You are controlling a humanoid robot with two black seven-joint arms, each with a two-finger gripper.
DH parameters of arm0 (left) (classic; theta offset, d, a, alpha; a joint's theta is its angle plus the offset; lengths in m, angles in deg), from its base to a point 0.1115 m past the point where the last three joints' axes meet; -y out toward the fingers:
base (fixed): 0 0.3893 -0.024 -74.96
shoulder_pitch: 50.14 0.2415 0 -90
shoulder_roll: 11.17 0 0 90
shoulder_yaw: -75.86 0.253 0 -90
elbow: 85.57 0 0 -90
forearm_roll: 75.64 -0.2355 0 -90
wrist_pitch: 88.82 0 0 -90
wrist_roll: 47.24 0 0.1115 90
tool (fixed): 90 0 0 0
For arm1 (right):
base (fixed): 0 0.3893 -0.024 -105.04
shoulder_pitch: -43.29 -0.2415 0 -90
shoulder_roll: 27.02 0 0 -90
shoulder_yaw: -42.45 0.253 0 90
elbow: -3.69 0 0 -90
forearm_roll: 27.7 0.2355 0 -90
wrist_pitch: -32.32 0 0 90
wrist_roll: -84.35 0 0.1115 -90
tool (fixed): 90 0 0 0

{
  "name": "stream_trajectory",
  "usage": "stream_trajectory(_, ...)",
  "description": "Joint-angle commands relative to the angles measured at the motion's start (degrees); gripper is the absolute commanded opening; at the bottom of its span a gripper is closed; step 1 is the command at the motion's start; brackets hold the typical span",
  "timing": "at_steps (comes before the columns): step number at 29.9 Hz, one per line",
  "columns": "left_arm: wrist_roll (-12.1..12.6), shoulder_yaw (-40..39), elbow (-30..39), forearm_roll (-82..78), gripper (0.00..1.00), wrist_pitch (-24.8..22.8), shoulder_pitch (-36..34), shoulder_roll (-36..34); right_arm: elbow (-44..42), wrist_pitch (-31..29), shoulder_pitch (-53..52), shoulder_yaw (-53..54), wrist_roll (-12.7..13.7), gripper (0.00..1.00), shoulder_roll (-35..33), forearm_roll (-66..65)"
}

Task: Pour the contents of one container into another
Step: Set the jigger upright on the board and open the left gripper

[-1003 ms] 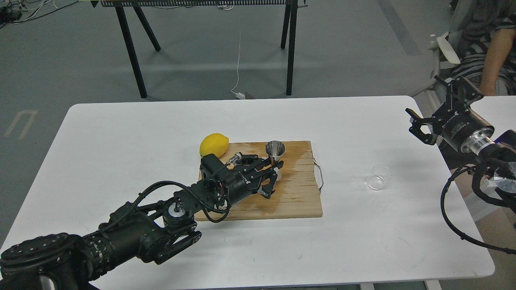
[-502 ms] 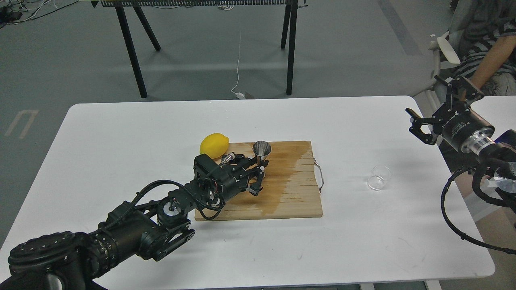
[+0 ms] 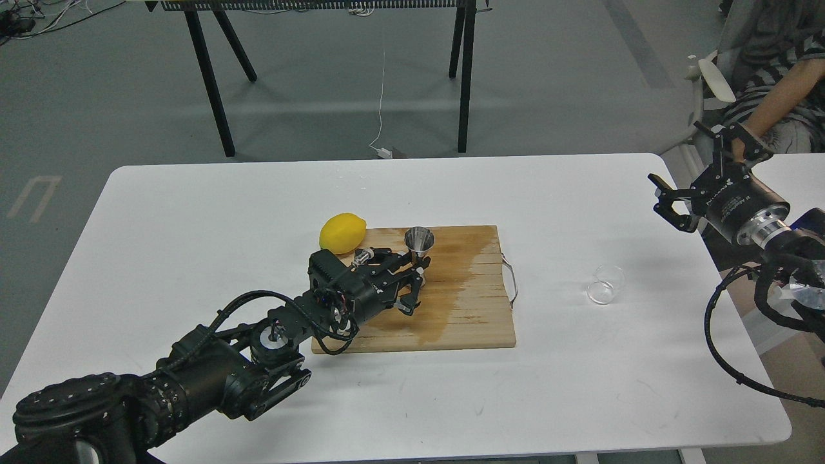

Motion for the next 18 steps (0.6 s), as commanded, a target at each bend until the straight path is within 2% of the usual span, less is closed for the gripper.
stream_trajectory(1, -0.53, 0.25, -0.06, 0.00, 0.22, 0.00, 0.02, 0.00, 0.00, 0.00, 0.00, -0.08, 0.01, 0.99, 0.00, 0.00)
stream_trajectory(4, -0.71, 0.25, -0.14, 0.00, 0.36, 0.00, 0.20, 0.00, 0.08, 0.00, -0.09, -0.09, 0.01, 0.99, -0.09, 0.00)
stream_trajectory(10, -0.88, 0.25, -0.14, 0.00, 0.52, 0.00, 0.20, 0.00, 0.00, 0.00, -0.09, 0.00, 0.01, 0.99, -0.09, 0.00)
stream_trajectory(14, -1.76, 0.25, -0.06, 0.00, 0.72, 0.00, 0.20, 0.00, 0.00, -0.17, 0.00, -0.17, 0.01, 0.99, -0.09, 0.00)
stream_trajectory(18, -2.55, 0.16, 0.03, 0.00, 0.86, 0.00, 0.11, 0.00, 0.00, -0.17, 0.00, -0.26, 0.01, 0.99, -0.09, 0.00)
